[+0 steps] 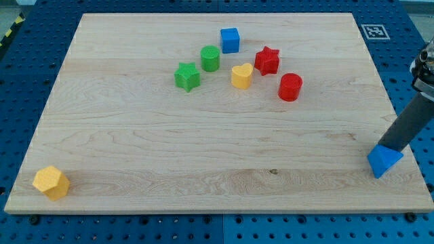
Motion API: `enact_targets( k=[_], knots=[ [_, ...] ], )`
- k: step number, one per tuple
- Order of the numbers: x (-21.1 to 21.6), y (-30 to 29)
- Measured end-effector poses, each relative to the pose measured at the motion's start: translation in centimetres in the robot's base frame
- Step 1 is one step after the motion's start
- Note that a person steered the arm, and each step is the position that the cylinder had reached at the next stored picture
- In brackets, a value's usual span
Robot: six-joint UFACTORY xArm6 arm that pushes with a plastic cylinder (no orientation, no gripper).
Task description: Slide the green star closer to the blue triangle
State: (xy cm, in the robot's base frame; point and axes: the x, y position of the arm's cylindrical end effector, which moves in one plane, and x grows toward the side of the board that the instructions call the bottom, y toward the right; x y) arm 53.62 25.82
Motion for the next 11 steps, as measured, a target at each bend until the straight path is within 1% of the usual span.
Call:
enact_targets(
  k=[1,3,4,5,6,7,8,10,11],
  knots=[
    [-2.3,-3.9],
    [-9.2,-16.3],
    [-10.0,-23.0],
    [-8.4,-29.6],
    [-10.5,-37.6],
    [-14.7,-39.5],
    [-14.7,-39.2],
    [-14.0,-30.6],
    [-13.2,-30.0]
  ],
)
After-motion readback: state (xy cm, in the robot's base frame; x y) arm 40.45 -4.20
